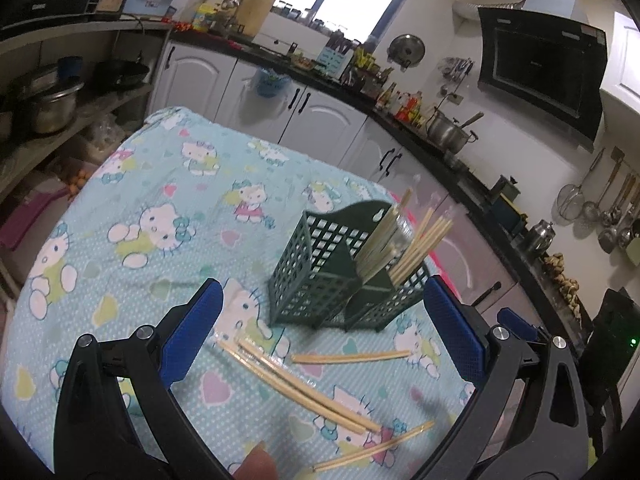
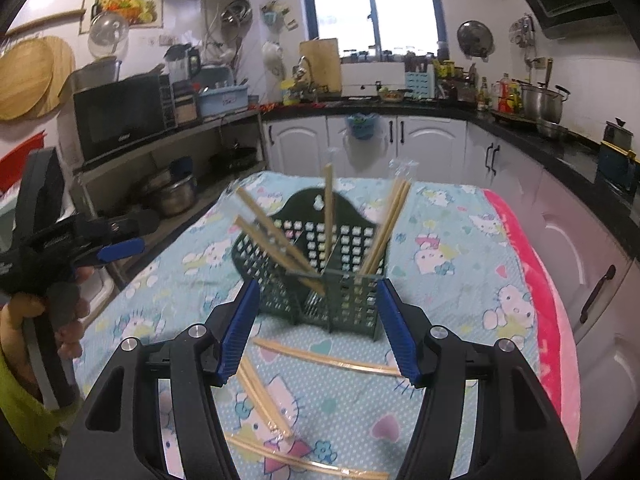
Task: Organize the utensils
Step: 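Withdraw both tools from the caddy toward the remaining chopsticks, then lower both tools onto the chopsticks on the cloth and close on them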
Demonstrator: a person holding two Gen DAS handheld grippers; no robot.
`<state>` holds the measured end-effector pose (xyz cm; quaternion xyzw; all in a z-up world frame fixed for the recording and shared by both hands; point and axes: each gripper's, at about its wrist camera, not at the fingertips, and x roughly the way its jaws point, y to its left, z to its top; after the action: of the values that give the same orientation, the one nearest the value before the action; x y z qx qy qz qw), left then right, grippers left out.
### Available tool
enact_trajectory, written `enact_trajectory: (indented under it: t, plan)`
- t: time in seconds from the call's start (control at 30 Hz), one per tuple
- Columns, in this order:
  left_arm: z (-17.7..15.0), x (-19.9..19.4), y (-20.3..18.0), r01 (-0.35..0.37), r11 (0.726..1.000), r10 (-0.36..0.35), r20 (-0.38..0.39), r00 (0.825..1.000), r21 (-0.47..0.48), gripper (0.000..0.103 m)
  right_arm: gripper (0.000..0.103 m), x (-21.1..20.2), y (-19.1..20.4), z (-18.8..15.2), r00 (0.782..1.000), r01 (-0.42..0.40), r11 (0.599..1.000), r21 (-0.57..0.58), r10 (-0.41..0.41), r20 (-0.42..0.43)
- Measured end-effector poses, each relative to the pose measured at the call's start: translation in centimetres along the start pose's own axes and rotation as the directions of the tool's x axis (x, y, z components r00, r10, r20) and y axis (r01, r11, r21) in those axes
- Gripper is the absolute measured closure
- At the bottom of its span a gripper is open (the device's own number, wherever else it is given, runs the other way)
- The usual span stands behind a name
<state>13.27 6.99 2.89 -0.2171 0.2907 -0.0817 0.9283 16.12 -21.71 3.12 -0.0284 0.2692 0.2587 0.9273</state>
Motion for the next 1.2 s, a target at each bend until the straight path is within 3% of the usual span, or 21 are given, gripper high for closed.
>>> enact_trajectory:
  t: [0.87, 1.2]
  plan:
    - [-4.0, 2.4, 2.8, -0.01, 0.998, 0.0, -0.149, 0.989, -0.067, 0.011, 0.045, 1.3, 2.6, -4.1, 0.989, -0.084, 0.993, -0.081, 0.073, -0.13]
    - [-5.8, 4.7, 3.3, 0.005, 0.995, -0.029, -0.251, 0.968, -0.096, 0.04, 0.045, 1.9, 4.2, -5.7, 0.973, -0.145, 0.98, -0.134, 0.117, -0.198]
